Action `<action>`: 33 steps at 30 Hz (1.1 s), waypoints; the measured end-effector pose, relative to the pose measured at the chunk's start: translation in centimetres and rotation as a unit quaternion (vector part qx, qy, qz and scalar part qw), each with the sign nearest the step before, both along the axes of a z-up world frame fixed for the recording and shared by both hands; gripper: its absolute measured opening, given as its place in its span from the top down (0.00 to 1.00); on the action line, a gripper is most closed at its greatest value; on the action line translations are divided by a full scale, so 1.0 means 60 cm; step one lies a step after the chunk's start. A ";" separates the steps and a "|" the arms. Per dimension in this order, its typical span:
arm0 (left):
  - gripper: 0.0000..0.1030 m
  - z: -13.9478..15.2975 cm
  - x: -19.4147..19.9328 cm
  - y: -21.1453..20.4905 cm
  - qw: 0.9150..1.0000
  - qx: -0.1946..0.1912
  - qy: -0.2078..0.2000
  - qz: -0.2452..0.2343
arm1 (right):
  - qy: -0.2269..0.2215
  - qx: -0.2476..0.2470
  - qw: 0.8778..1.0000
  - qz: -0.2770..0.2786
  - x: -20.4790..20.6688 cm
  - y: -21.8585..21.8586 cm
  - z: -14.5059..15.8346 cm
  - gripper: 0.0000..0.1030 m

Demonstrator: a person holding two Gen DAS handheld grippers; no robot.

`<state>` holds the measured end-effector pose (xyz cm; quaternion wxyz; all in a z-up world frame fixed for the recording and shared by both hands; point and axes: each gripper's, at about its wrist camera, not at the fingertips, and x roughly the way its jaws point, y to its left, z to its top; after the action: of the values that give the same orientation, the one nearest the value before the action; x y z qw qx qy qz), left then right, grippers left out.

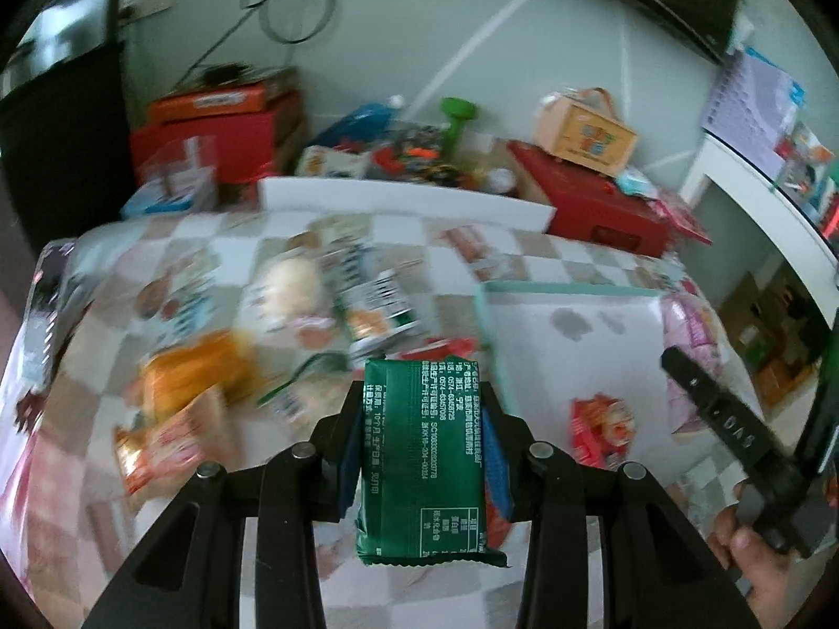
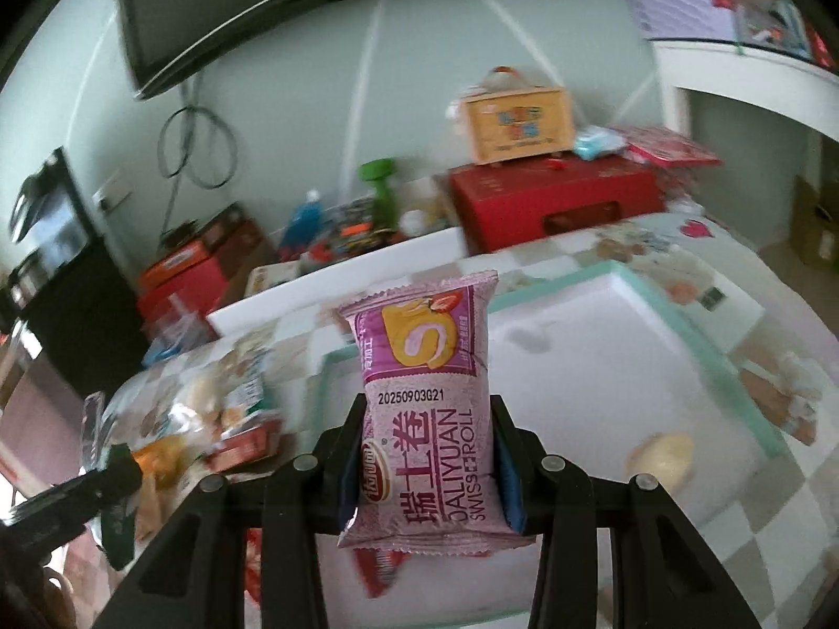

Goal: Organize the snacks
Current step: 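Lift both held packets and carry them toward the tray, then open the left tool over the tray while the right tool releases the Swiss roll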

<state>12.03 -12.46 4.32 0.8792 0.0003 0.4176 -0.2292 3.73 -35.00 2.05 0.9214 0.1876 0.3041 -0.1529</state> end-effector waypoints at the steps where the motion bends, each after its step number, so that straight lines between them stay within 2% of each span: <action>1: 0.60 0.001 0.005 -0.016 1.000 -0.003 0.000 -0.010 | 0.001 0.004 1.000 -0.007 -0.002 -0.011 -0.003 0.57; 7: 0.60 -0.004 0.035 -0.099 0.999 -0.002 0.007 -0.053 | 0.007 0.024 0.998 -0.050 -0.019 -0.060 -0.023 0.57; 11: 0.60 -0.017 0.058 -0.151 0.997 0.008 0.015 -0.071 | 0.009 0.035 0.998 -0.057 -0.018 -0.076 -0.037 0.57; 20: 0.60 -0.061 0.085 -0.224 0.994 0.023 0.042 -0.099 | 0.028 0.050 0.996 -0.065 -0.005 -0.094 -0.066 0.57; 27: 0.60 -0.073 0.098 -0.254 0.993 0.025 0.051 -0.100 | 0.044 0.048 0.996 -0.068 0.000 -0.098 -0.081 0.57; 28: 0.58 -0.072 0.098 -0.256 0.994 0.028 0.047 -0.098 | 0.047 0.045 0.995 -0.069 0.000 -0.098 -0.082 0.56; 29: 0.52 -0.069 0.097 -0.257 0.994 0.032 0.043 -0.098 | 0.049 0.044 0.995 -0.069 0.001 -0.098 -0.082 0.54; 30: 0.40 -0.066 0.095 -0.257 0.994 0.034 0.038 -0.097 | 0.050 0.038 0.995 -0.075 0.001 -0.098 -0.082 0.54; 31: 0.37 -0.062 0.093 -0.254 0.994 0.033 0.036 -0.096 | 0.052 0.034 0.995 -0.079 0.000 -0.098 -0.081 0.54; 33: 0.36 -0.057 0.091 -0.248 0.995 0.031 0.036 -0.093 | 0.053 0.035 0.995 -0.079 -0.001 -0.099 -0.081 0.54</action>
<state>17.48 -27.37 0.89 0.8384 0.0583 0.4538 -0.2964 3.68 -40.95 -2.80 0.8820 0.2350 0.3419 -0.2237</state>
